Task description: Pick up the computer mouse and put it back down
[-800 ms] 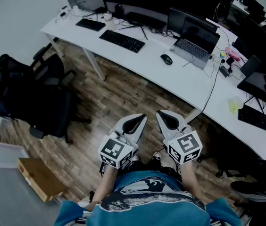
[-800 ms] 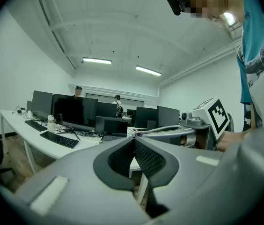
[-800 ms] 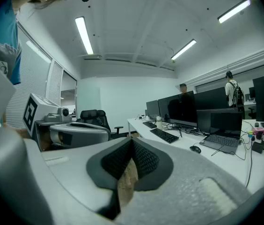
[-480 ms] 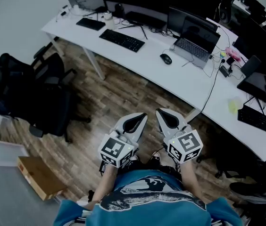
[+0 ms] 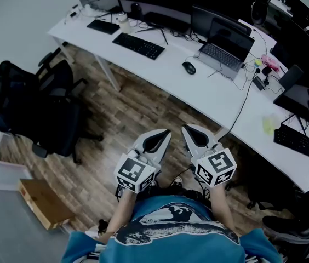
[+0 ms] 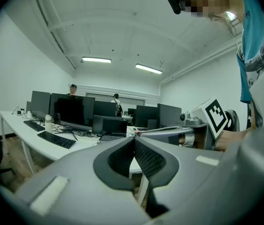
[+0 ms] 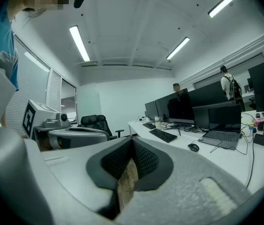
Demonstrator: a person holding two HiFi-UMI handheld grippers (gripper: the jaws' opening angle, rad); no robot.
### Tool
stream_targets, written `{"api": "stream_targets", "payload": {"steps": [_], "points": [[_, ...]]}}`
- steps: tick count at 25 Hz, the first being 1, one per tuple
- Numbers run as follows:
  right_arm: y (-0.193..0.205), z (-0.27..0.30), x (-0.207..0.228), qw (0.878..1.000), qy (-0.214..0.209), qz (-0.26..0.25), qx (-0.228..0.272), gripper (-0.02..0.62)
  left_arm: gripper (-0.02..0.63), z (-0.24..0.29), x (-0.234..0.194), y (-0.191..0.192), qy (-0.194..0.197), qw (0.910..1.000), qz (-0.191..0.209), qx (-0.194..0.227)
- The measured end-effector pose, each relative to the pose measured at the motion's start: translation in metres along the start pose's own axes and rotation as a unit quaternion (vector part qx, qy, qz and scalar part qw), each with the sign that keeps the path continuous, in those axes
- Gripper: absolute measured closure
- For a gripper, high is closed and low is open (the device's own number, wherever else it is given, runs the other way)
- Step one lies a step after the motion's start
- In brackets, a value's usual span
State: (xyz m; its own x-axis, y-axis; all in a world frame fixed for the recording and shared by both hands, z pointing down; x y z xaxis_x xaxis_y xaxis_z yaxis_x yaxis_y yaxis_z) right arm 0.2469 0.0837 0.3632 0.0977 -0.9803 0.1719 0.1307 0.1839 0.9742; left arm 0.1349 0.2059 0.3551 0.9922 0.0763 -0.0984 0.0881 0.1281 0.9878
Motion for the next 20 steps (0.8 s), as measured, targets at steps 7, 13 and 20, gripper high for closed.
{"api": "stream_targets", "payload": {"steps": [7,13,20], "points": [[0.007,-0.008,0.02,1.0,-0.012,0.007,-0.003,0.594,0.588,0.009,0.012,0.011,-0.021,0.9997,-0.008,-0.007],[0.014,0.001,0.026,0.999,-0.032,0.018,-0.015,0.594,0.588,0.012,0.012,0.013,-0.035,0.9991,-0.011,-0.021],[0.018,0.029,0.03,0.998,-0.044,0.028,-0.024,0.594,0.588,0.009,-0.009,0.018,-0.048,0.9983,-0.015,-0.031]]}}
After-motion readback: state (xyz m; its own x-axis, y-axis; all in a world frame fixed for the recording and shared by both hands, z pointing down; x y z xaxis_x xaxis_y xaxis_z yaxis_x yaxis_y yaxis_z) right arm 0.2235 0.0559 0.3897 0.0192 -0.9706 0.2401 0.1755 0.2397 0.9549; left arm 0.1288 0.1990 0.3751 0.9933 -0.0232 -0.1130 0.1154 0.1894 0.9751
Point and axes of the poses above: the fingertips, and each gripper's own axes: z forward along the fingers, x to its right, y out of its underside, the point moved 9 cm from there along -z, backward along the fingers
